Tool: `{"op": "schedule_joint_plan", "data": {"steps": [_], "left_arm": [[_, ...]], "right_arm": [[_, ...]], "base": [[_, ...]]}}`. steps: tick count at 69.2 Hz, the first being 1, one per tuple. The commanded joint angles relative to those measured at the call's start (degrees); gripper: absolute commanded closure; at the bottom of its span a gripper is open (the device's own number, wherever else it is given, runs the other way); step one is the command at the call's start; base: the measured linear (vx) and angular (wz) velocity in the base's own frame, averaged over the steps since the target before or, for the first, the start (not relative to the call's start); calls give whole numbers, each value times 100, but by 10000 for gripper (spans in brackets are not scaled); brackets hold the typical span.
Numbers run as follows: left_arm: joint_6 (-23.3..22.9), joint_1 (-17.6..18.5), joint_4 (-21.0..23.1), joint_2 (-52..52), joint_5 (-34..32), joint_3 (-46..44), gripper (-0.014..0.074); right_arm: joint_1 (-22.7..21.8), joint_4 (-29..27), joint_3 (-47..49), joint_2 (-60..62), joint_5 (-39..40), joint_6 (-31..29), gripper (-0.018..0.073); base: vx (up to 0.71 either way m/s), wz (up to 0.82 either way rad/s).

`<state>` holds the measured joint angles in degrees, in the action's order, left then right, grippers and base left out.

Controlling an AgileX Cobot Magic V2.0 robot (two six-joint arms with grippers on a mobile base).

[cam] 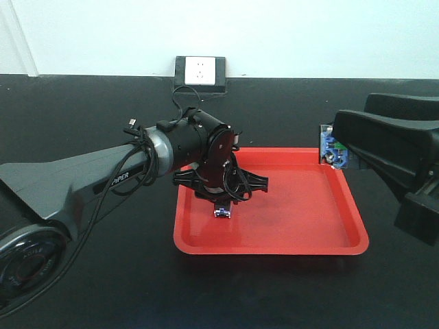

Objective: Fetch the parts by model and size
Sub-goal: 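Lower the red-capped switch into the tray and open the left gripper, then raise the left gripper and withdraw it away from the tray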

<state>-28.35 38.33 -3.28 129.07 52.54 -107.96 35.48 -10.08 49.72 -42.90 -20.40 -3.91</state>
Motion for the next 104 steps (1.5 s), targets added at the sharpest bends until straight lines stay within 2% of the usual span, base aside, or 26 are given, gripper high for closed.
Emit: {"op": "schedule_joint_plan", "data": {"steps": [1,15,21,26,45,56,65,79,88,100,104], "left_arm": [[12,-16,-25,-389,-162,-168,303],[12,-16,-19,-409,-145,-168,22],[12,-16,-31,-453,-169,-168,-41],[12,-16,-38,-498,-225,-168,-56],[17,-16,-306,-866,-232,-418,-28],[228,-16,-835,-1200,53,-776,-8],[603,-55,-1173,-1622,339,-816,30],[1089,-265,-1167,-2143,504,-790,132],[1380,-426,-1174,-2385,657,-790,288],[1785,-647,-1187,-2594,885,-790,606],[1873,-714,-1182,-2693,865,-790,605]], "right_arm": [[-9,19,196,29,469,-63,564],[-9,18,196,29,451,-63,564],[-9,18,196,29,446,-63,564],[-9,18,196,29,433,-63,564],[-9,18,196,29,415,-63,564],[-9,18,196,29,361,-63,564],[-9,18,196,29,328,-63,564],[-9,18,196,29,300,-63,564],[-9,13,196,29,301,-63,564],[-9,13,196,29,306,-58,564],[-9,13,196,29,306,-58,564]], "base": [[0,0],[0,0],[0,0],[0,0],[0,0],[0,0],[0,0],[0,0],[0,0],[0,0],[0,0]]}}
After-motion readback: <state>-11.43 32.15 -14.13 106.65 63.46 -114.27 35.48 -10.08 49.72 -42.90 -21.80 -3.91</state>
